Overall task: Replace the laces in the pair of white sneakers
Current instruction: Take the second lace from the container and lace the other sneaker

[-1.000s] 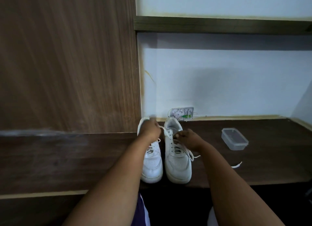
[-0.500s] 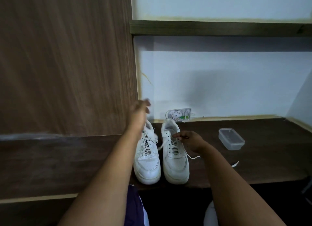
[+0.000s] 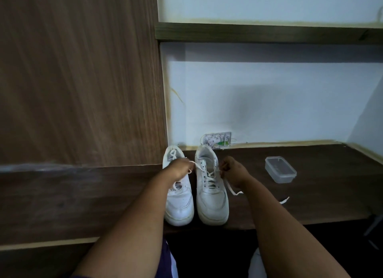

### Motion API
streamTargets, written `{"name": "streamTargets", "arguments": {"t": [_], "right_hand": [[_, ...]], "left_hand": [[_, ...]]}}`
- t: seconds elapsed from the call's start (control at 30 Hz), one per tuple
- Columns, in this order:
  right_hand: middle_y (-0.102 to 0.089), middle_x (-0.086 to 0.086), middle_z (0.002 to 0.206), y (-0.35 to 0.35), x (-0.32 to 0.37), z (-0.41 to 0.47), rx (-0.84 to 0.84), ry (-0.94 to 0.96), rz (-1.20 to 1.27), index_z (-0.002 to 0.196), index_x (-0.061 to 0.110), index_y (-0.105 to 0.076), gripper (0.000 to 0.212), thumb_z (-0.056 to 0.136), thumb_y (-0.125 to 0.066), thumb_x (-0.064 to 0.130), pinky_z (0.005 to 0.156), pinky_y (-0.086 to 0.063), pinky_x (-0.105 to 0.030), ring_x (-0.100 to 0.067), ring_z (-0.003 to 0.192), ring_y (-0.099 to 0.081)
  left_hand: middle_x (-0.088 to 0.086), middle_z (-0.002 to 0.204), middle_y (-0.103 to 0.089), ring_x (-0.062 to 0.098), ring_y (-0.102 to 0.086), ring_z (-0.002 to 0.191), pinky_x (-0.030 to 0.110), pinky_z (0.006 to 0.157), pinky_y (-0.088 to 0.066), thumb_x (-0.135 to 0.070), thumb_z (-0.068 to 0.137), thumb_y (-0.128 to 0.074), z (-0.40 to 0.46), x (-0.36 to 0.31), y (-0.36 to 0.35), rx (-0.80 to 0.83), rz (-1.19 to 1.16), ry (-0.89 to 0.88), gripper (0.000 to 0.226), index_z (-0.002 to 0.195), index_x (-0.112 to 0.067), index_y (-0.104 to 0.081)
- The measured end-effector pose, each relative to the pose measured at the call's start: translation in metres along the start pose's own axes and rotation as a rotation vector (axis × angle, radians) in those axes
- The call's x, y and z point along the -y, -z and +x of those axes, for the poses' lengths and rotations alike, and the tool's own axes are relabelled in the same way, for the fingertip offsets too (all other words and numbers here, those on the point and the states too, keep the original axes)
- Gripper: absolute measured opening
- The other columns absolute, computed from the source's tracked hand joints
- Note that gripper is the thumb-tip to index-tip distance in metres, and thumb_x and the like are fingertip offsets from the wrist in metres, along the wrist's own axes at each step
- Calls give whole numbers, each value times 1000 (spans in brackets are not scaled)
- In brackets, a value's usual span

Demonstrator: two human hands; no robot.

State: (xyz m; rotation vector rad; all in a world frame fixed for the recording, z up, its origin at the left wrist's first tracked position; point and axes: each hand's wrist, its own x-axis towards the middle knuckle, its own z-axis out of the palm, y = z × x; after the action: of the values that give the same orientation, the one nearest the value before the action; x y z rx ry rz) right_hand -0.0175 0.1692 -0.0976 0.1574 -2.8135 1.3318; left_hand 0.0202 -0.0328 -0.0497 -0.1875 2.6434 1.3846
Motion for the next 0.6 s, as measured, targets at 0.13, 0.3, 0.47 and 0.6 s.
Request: {"name": "streamTargets", "arguments": {"t": [0.13,0.3,0.47,0.6], "right_hand": [[-49,-2,75,7,-1,1,-77,2,73,80,20,-48,29,80,-58,-8,65,-53,-35,-21,73,-54],[-51,-10,85,3,1,-3,-17,-92,205,99,8,-48,23,87,-48,-12,43,-43,-15,-25,77,-59],[-59,0,80,25,-4,-2,-131,-89,132,96,15,-59,5,91,-60,17,56,-40,-24,-10,61,-48],[-51,2,65,48,2,-7,-291,-77,508,83,16,-62,14,95,-56,17,49,-31,-24,-10,54,-40]], "left_hand": [[2,56,-39,10,-33,44,19,39,-27,-3,91,-46,-3,15,19,-187,-353,106,35,58,-13,-43],[5,63,-49,17,-42,56,29,61,-31,-18,87,-52,0,23,22,-218,-170,151,25,62,-12,-52],[-1,89,-63,14,-58,85,25,62,-38,-40,65,-61,-6,21,24,-169,407,159,26,82,-21,-65],[-4,128,-45,25,-26,127,52,104,-24,-35,74,-54,-10,7,19,-464,614,83,39,113,-31,-56]]}}
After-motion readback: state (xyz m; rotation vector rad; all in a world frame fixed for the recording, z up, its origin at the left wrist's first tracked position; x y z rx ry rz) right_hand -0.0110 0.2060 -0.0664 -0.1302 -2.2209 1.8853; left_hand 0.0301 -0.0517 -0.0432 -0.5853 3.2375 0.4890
